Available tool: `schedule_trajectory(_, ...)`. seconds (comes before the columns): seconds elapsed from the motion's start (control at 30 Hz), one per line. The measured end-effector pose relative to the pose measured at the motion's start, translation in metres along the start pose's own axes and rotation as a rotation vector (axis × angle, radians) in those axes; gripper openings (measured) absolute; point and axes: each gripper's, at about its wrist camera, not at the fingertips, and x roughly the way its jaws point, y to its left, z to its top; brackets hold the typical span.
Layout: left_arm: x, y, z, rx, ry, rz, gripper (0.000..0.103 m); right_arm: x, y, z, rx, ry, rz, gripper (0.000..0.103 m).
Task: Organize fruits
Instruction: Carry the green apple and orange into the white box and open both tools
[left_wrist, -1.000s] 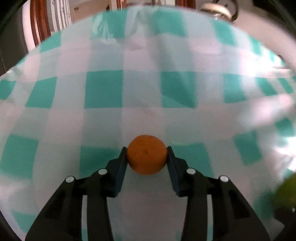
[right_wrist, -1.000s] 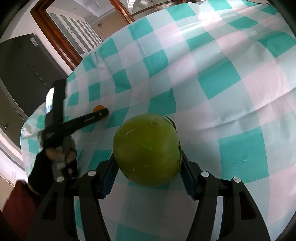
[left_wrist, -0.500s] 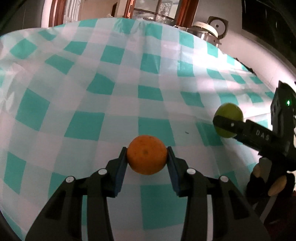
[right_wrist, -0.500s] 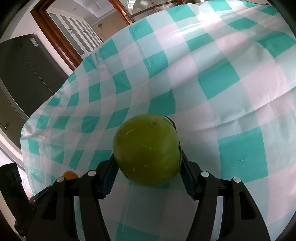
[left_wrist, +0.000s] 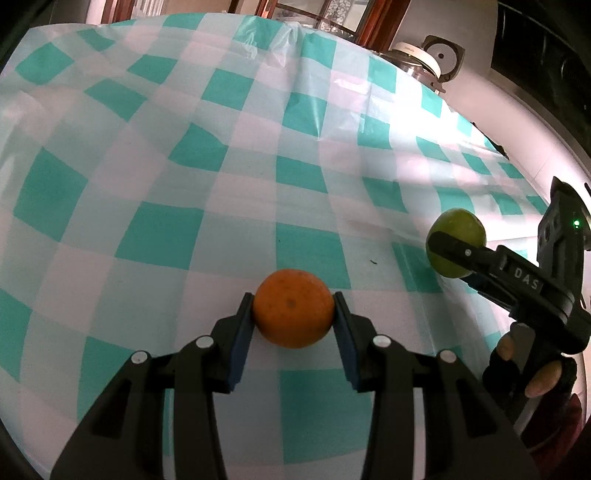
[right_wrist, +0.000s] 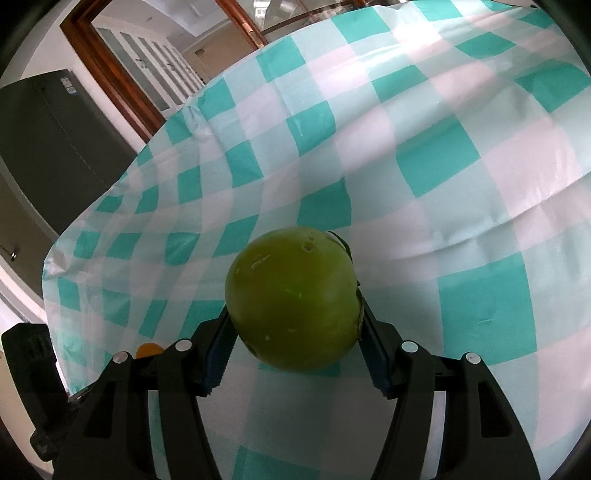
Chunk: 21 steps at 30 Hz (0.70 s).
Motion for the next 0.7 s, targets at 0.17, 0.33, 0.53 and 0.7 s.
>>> schedule_trajectory(0.17, -0.011, -0.003, -0.003, 0.000, -0.007, 0.043, 0.042, -0.004, 0.008, -0.004, -0.003, 0.023, -0.071, 0.061)
schedule_trajectory(0.33, -0.067, -0.011, -0.045, 0.042, -0.051, 0.129, 0.042, -0.049, 0.031, -0.062, -0.013, 0.012, -0.079, 0.061)
schedule_trajectory(0.53, -0.130, 0.000, -0.128, 0.059, -0.023, 0.206, 0.042, -0.090, 0.066, -0.125, -0.073, 0.010, -0.046, 0.061)
schedule_trajectory(0.7, -0.162, 0.011, -0.172, 0.105, -0.036, 0.262, 0.042, -0.104, 0.114, -0.151, -0.208, 0.026, -0.009, 0.061)
